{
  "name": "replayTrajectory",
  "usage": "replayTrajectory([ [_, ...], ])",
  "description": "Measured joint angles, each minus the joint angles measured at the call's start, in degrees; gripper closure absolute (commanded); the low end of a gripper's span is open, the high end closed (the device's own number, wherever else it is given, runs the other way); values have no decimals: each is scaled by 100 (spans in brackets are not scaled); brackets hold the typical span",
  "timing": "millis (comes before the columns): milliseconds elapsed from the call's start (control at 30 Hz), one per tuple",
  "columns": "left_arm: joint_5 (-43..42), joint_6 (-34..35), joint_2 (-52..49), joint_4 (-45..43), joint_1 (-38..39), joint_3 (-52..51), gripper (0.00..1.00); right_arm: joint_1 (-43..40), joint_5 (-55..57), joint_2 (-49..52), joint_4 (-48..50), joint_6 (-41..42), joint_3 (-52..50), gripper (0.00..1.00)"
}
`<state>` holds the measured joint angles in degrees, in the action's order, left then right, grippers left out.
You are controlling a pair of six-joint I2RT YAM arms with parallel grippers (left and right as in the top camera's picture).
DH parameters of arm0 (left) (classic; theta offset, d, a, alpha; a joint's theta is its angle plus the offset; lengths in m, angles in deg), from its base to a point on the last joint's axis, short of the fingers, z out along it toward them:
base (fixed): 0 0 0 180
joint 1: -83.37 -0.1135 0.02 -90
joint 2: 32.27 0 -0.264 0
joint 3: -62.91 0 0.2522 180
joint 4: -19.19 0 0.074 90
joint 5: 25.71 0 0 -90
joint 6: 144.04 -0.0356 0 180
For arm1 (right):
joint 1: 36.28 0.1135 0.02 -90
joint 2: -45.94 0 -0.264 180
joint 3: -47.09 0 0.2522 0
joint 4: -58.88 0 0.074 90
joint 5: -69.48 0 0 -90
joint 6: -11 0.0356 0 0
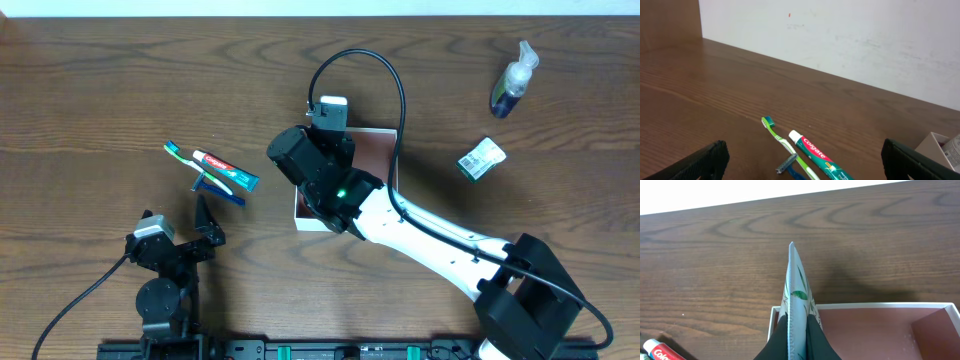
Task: Pack container
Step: 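Carry the lotion tube over the box and lower it inside, then release the tube and move the right gripper to the soap bottle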
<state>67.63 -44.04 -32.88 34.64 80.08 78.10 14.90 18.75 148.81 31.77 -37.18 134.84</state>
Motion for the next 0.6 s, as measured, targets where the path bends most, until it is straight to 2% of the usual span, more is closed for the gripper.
replayTrajectory([
  [67, 0, 0, 0, 0, 0, 0, 2, 0, 7, 28, 42, -2, 17, 92],
  [100, 0, 0, 0, 0, 0, 0, 2, 0, 11, 39, 61, 0, 22, 83],
  [167, 0, 0, 0, 0, 0, 0, 2, 0, 11, 59, 101, 0, 24, 54],
  [233, 0, 0, 0, 0, 0, 0, 2, 0, 4, 87, 131, -44, 24, 39],
  [367, 0, 0, 0, 0, 0, 0, 2, 0, -7, 114, 170, -146, 24, 25],
  [600, 0, 0, 0, 0, 0, 0, 2, 0, -4, 114, 201, -326, 42, 14],
])
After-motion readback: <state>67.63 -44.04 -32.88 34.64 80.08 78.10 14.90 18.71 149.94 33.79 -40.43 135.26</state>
